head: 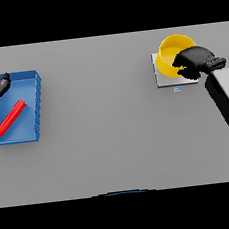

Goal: Pick up the red beaker and tilt it to pour out 1 green nut into yellow bowl. Pick up the yellow bowl and place it on the metallic measuring scale.

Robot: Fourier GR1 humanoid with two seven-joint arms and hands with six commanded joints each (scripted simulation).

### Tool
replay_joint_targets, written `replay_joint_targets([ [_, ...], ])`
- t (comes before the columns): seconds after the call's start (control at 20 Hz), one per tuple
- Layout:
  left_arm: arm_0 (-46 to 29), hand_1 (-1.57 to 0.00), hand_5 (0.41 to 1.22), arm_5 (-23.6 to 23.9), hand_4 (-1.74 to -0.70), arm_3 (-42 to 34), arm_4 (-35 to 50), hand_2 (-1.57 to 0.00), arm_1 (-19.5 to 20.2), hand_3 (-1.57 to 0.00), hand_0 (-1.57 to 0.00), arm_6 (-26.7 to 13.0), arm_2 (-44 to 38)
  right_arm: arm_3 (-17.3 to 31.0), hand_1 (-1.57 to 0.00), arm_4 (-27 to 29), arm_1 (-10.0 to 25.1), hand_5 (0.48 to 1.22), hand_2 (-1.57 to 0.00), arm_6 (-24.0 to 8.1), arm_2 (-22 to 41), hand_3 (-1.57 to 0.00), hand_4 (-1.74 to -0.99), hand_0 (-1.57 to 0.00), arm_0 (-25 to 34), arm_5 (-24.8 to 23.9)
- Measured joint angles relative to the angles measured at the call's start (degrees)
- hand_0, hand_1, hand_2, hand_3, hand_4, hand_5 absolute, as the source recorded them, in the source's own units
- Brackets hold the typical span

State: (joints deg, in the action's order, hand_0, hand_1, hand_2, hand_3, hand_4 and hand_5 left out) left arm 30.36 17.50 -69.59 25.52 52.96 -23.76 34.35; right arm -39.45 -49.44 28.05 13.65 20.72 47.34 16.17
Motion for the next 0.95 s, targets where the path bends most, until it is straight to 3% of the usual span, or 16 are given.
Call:
replay_joint_targets([
  [0.1, 0.4, 0.0, 0.715, -0.5, -0.73, 0.5, -0.1, 0.0, -0.1, 0.0, 0.0, -0.1, 0.1, 0.7, -1.57, 0.1, -0.3, 1.221, -1.39, 0.2, 0.0, -1.36, -1.741, -1.4, 0.0, -0.4],
  [0.15, 1.0, 0.0, 0.717, -0.8, -0.73, 1.0, -0.2, 0.0, -0.2, 0.0, 0.0, -0.6, 0.1, 1.0, -1.46, 0.0, -0.5, 1.221, -1.42, -0.4, 0.1, -1.2, -1.741, -1.33, 0.2, 0.1],
  [0.2, 0.7, 0.0, 0.72, -0.5, -0.73, 0.8, -0.1, 0.0, -0.1, 0.0, 0.0, -0.6, 0.1, 0.8, -1.32, 0.3, 0.0, 1.221, -1.33, 0.6, -0.1, -1.06, -1.701, -1.13, -0.2, 0.7],
  [0.3, 1.0, 0.0, 0.728, -0.7, -0.73, 0.8, 0.1, 0.0, -0.4, 0.0, 0.0, -0.3, 0.0, 0.8, -0.98, 0.8, -0.2, 1.072, -1.04, 0.8, -0.7, -0.83, -1.619, -0.72, -0.4, 0.6],
  [0.5, 0.9, 0.0, 0.712, -0.1, -0.73, 0.5, -0.3, 0.0, -0.8, 0.0, 0.0, -0.2, 0.3, 1.2, -0.48, 0.7, 0.2, 0.902, -0.6, -0.7, -0.8, -0.57, -1.517, -0.29, 0.2, 2.3],
  [0.65, 1.5, 0.0, 0.703, -0.6, -0.72, 0.8, -0.2, 0.0, -0.6, 0.0, 0.0, -0.8, 0.2, 1.7, -0.24, -0.4, 0.6, 0.842, -0.37, 1.7, 0.5, -0.45, -1.469, -0.15, 0.2, 1.8],
  [0.95, 1.2, 0.0, 0.693, -1.1, -0.72, 1.5, 0.2, 0.0, -0.6, 0.0, 0.0, -0.3, -0.2, 1.9, -0.06, -0.4, 0.6, 0.759, -0.1, -0.1, 0.6, -0.27, -1.41, -0.04, 0.0, 3.4],
])
